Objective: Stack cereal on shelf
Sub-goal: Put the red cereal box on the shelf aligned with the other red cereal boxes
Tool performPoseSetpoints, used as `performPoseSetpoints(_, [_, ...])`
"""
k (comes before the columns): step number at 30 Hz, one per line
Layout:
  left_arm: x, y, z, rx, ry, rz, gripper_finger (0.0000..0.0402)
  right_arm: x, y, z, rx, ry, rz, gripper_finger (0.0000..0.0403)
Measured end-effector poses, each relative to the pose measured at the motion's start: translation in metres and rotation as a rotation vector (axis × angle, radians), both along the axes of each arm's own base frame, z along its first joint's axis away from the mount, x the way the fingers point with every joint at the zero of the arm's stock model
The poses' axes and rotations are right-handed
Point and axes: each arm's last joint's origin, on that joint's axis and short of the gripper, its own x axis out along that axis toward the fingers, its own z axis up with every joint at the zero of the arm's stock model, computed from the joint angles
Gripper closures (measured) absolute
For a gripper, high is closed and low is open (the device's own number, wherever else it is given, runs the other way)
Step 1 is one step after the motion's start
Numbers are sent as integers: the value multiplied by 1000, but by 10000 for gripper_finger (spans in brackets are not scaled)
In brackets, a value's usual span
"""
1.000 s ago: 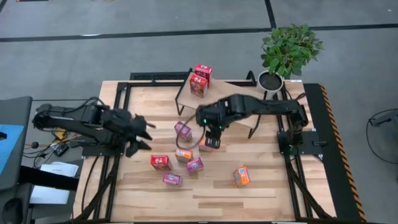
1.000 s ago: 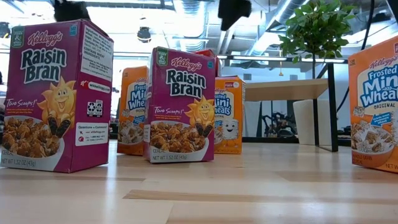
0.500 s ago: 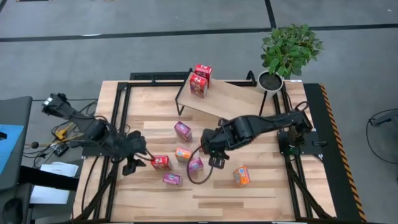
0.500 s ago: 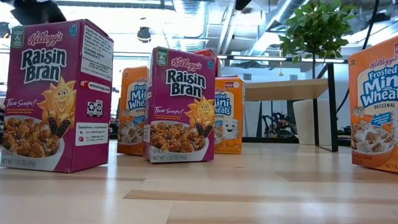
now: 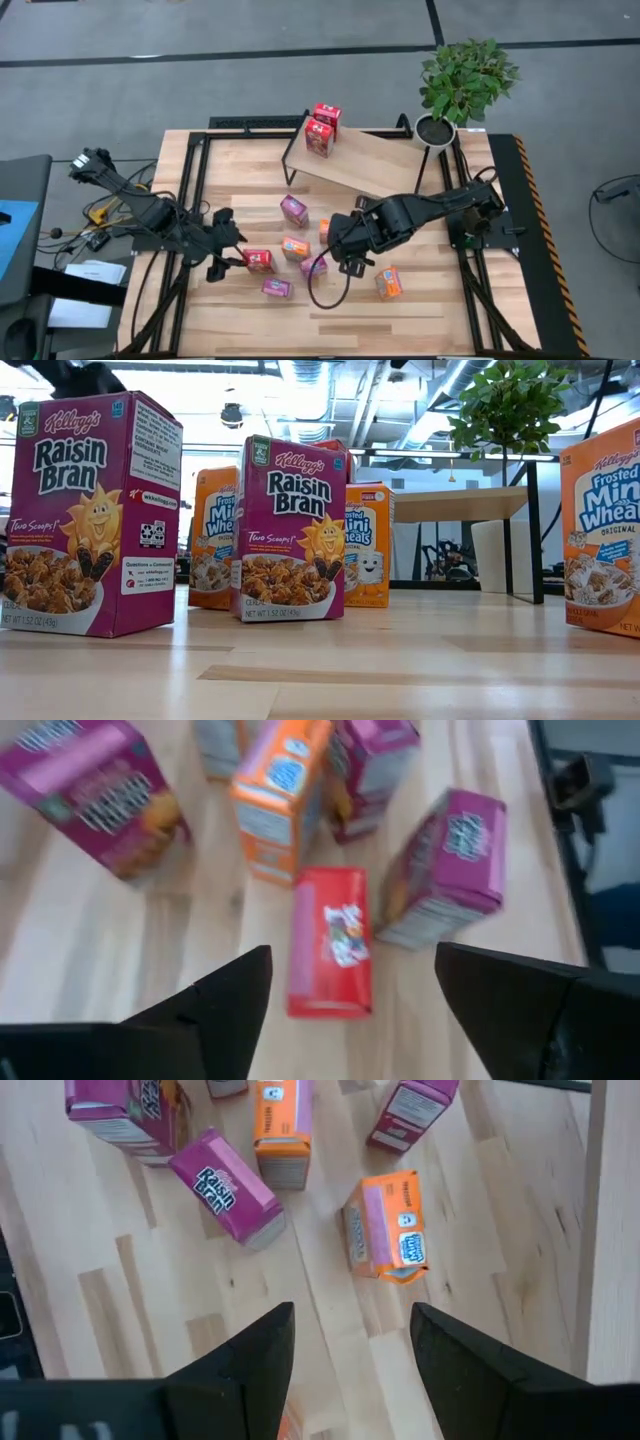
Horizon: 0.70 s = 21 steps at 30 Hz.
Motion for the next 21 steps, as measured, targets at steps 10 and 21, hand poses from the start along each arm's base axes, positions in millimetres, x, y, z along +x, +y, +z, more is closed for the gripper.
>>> performPoseSetpoints(10, [14,-7,-17,84,87,12,71,-2,-3,-1,-16,32,4,178])
performPoseSetpoints(21, [33,-20,-43,128,211,-4,71,-4,-4,-2,-22,55,4,184])
